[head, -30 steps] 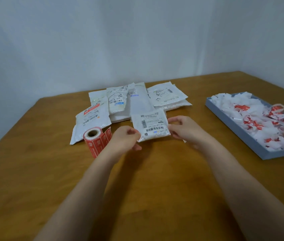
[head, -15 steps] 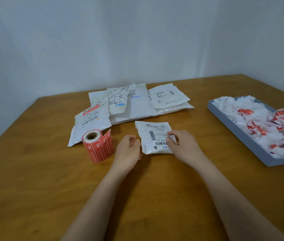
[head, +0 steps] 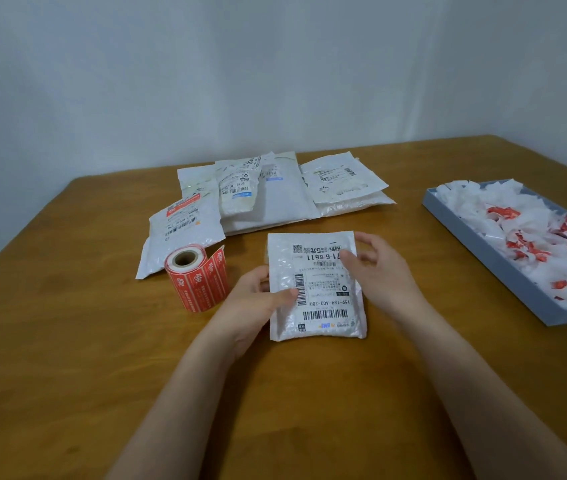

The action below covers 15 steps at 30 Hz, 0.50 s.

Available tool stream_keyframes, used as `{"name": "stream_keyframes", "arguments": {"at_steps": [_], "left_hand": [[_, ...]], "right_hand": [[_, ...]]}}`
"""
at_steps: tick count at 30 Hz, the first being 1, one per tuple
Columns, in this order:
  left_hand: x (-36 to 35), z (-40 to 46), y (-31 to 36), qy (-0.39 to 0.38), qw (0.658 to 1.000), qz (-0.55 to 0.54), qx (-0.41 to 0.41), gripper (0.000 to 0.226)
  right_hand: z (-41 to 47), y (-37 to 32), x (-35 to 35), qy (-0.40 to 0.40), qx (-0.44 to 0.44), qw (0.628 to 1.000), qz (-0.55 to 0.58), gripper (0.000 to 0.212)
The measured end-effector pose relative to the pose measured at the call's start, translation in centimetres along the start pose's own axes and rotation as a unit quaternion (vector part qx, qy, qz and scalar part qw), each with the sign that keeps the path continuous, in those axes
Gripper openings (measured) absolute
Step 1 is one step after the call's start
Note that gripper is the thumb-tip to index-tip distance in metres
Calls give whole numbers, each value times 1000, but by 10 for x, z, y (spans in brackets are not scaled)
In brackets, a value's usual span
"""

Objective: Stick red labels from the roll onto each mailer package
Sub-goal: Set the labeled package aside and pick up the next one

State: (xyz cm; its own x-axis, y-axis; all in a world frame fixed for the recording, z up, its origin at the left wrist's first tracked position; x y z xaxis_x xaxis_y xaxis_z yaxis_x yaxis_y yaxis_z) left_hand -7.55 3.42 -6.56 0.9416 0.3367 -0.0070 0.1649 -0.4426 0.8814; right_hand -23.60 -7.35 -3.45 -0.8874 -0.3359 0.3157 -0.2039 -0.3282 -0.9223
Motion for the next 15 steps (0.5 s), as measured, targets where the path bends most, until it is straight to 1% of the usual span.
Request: {"name": "stream_keyframes", "arguments": {"at_steps": [2,4,7,9,12,15], "left_hand": [[-3,-3,-1,-13,1000,-1,0,36],[-5,-7,0,-24,999,-39,-11,33],[-5,-12,6,-25,995,-89,-28,27],[-2,-14,8,-18,994,-108,-31,25],[0,-15,8,-10,993,-112,-26,25],[-2,-16,7,-17,994,-111,-14,26]], "right_hand": [[-3,3,0,9,-17,998,63,42],[-6,2,1,14,-18,996,87,39],[-9,-3,-3,-6,-11,993,117,24],[-11,-5,-5,-21,-10,990,138,18],[-9,-4,-4,-25,-7,991,135,12],[-8,-1,-3,-19,-15,992,128,14]]}}
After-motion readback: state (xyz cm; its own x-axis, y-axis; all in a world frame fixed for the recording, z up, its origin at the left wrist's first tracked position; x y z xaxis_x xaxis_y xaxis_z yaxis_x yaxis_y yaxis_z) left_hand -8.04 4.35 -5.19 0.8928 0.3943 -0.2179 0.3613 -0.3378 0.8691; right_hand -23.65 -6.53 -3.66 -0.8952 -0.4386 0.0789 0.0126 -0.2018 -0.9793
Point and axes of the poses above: each hand's wrist, its own z-axis towards the middle knuckle, its own x-axis out of the back of the hand, y = z × x, the point moved 8 cm from there along z, towards the middle knuckle, and after that the axes turned 12 degrees about x, right-handed, at the moved point
